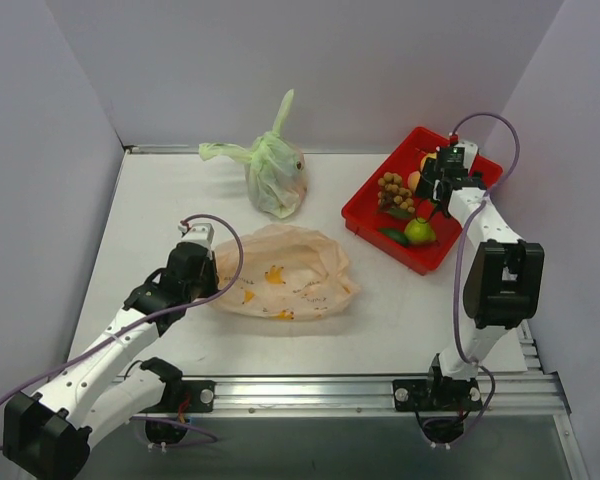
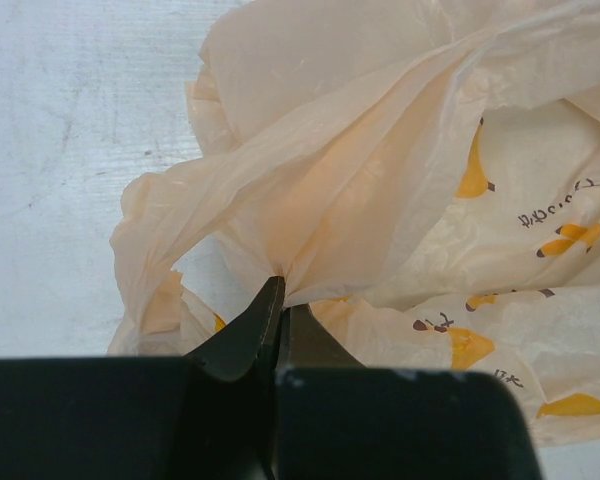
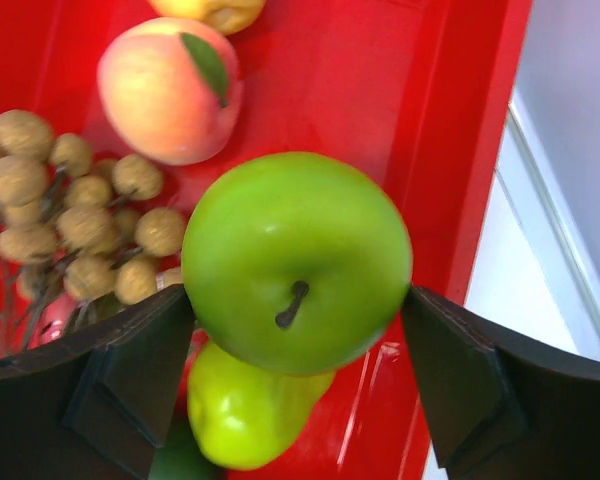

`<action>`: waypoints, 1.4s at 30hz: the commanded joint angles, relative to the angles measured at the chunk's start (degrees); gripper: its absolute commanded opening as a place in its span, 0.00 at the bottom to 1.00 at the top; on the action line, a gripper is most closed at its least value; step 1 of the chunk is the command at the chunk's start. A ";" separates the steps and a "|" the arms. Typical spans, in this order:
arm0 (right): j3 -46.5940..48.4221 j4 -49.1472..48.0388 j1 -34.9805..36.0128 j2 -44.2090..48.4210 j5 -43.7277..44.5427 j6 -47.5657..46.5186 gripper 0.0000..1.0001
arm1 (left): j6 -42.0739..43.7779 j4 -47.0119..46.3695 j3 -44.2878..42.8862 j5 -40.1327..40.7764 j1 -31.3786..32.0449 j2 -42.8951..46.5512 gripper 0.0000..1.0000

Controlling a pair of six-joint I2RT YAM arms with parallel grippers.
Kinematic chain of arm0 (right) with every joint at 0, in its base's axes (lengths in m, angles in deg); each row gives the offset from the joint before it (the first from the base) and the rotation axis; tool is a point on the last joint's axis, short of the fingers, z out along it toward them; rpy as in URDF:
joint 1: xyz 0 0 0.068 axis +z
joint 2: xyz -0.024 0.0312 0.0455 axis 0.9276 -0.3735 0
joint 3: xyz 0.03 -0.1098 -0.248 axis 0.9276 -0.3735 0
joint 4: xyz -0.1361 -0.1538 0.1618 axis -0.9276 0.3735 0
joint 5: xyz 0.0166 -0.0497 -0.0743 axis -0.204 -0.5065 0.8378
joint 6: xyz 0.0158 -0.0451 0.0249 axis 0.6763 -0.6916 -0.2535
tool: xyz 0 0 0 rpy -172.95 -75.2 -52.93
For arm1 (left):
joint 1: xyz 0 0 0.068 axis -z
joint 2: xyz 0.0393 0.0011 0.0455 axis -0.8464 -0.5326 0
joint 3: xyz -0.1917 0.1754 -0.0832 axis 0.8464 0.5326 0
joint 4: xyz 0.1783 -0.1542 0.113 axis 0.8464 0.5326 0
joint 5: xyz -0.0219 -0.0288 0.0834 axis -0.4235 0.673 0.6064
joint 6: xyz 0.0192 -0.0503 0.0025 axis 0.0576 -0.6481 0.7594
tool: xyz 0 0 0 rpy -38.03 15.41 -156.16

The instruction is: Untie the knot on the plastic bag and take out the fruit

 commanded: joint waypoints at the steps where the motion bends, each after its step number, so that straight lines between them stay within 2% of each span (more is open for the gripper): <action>1: 4.37 -0.02 -1.36 -0.54 3.91 1.77 0.86 | 0.61 -3.01 -0.16 -1.44 -0.76 -0.02 0.00; 2: 4.55 0.25 -1.36 -0.37 4.09 2.20 0.96 | 0.61 -3.18 -0.16 -1.70 -0.85 -0.10 0.00; 4: 3.68 0.51 -1.09 0.59 2.34 2.65 1.00 | 0.53 -3.36 -0.07 -2.14 -1.38 -0.19 0.00; 9: -0.97 0.77 1.36 6.91 -0.31 3.35 1.00 | 0.44 -4.06 0.10 -4.16 -2.43 -0.54 0.00; 12: -3.96 1.13 5.23 12.27 -0.66 4.05 1.00 | 0.26 -3.89 0.19 -4.08 -2.70 -0.46 0.00; 18: -11.70 3.84 10.41 27.91 -5.48 7.13 1.00 | -0.79 -2.75 0.10 -2.67 -4.18 0.25 0.00; 22: -12.32 9.63 13.76 39.06 -6.72 6.16 1.00 | -3.51 0.94 -1.30 6.00 -6.03 2.26 0.00; 25: -13.20 12.63 15.34 46.53 -6.55 6.34 1.00 | -5.79 4.98 -2.71 9.37 -7.70 5.59 0.00; 33: -19.00 15.01 15.61 63.87 -4.26 10.81 1.00 | -5.19 14.21 -7.54 20.87 -15.26 10.44 0.00; 38: -22.51 17.12 15.61 72.66 1.53 11.44 1.00 | -6.24 15.71 -7.98 18.61 -19.66 11.06 0.00; 40: -23.31 18.26 15.61 75.90 2.07 8.39 1.00 | -7.55 17.03 -7.98 17.55 -20.01 11.76 0.11; 42: -24.01 19.84 15.61 77.93 2.33 7.31 1.00 | -9.13 19.74 -8.68 18.16 -20.10 12.55 0.39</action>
